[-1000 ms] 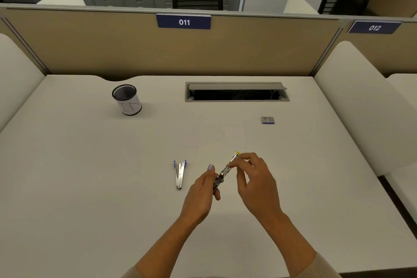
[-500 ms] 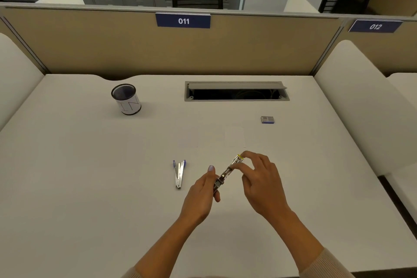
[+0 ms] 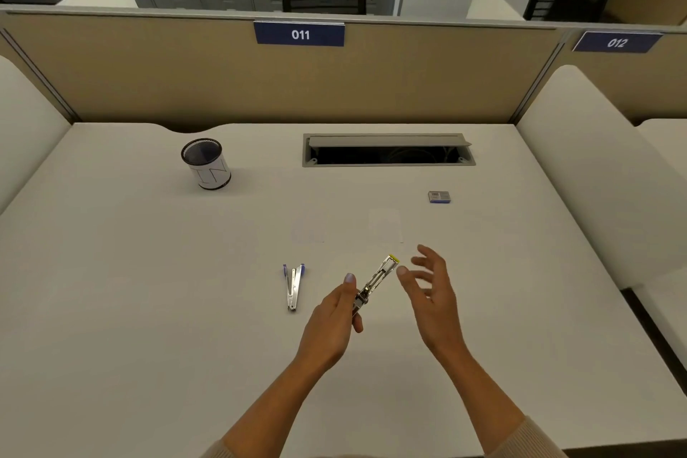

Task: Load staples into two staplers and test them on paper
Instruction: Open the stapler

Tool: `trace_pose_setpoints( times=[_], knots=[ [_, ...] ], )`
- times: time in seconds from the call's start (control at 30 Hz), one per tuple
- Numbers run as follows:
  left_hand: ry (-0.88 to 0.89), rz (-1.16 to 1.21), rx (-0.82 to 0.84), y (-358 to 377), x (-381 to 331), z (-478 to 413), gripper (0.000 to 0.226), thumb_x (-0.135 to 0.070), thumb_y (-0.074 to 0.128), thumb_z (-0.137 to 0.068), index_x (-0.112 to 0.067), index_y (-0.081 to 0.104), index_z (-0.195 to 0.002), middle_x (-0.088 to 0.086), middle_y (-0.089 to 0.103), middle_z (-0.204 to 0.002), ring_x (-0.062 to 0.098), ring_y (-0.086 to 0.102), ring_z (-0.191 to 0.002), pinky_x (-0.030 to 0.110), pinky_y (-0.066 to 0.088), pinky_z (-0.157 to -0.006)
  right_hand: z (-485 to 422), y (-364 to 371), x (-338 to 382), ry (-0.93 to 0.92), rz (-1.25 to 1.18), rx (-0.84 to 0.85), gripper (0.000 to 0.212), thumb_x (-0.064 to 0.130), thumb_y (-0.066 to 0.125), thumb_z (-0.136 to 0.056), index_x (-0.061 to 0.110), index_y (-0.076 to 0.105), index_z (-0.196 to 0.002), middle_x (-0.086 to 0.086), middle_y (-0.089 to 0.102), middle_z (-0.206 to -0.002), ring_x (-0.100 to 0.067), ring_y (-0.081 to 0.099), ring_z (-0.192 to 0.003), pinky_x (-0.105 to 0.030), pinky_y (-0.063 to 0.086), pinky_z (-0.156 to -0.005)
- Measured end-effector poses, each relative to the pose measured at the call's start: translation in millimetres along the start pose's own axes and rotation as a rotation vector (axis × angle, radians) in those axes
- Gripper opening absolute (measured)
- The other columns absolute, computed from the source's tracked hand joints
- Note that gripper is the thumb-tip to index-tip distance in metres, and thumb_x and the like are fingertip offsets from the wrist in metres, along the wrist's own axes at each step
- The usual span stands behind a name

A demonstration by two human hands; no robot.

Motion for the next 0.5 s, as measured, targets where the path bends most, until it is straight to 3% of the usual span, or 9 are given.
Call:
trace_pose_setpoints(
  times=[0.1,0.2,0.33,0.5],
  knots=[
    [0.005,0.005,-0.005,1,-1,0,0.065,-0.078,0.014,-0.085,-0.036,0.065,-0.090,-0.008,0.060,-0.060,0.005,0.043,-0.052,0.027,0.036,-0.064,11,25,-19,0.231,-0.211,0.164,0.079,0.065,0.070,-0.071,0.044,0.033,-0.137,0.013,0.053,-0.133,0.007,0.055,-0.112,-0.022,0.042,-0.091],
    [0.009,0.008,-0.009,3,-1,1,0.067,-0.079,0.014,-0.082,-0.034,0.064,-0.092,-0.008,0.060,-0.061,0.004,0.046,-0.054,0.026,0.037,-0.065,21,44,-26,0.299,-0.206,0.296,0.095,0.063,0.072,-0.066,0.044,0.023,-0.145,0.018,0.053,-0.134,0.010,0.053,-0.115,-0.026,0.040,-0.098],
    [0.014,0.027,-0.002,5,-2,2,0.068,-0.077,0.014,-0.084,-0.029,0.062,-0.087,-0.007,0.059,-0.060,0.007,0.050,-0.060,0.028,0.039,-0.066,24,55,-24,0.271,-0.209,0.330,0.093,0.052,0.079,-0.070,0.042,0.026,-0.145,0.019,0.061,-0.127,0.004,0.060,-0.113,-0.015,0.045,-0.081],
    [0.010,0.020,-0.001,6,0,4,0.063,-0.077,0.012,-0.084,-0.046,0.063,-0.104,-0.012,0.060,-0.057,0.003,0.051,-0.058,0.026,0.038,-0.068,20,55,-23,0.246,-0.206,0.272,0.075,0.054,0.073,-0.069,0.036,0.041,-0.134,0.017,0.072,-0.107,0.001,0.067,-0.099,-0.029,0.049,-0.092]
  ],
)
Point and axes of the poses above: each hand's wrist, its own z-axis away from the middle knuckle, its own y-axis out of the palm, x = y × z, the point moved 8 cm from there along -z, towards the middle knuckle
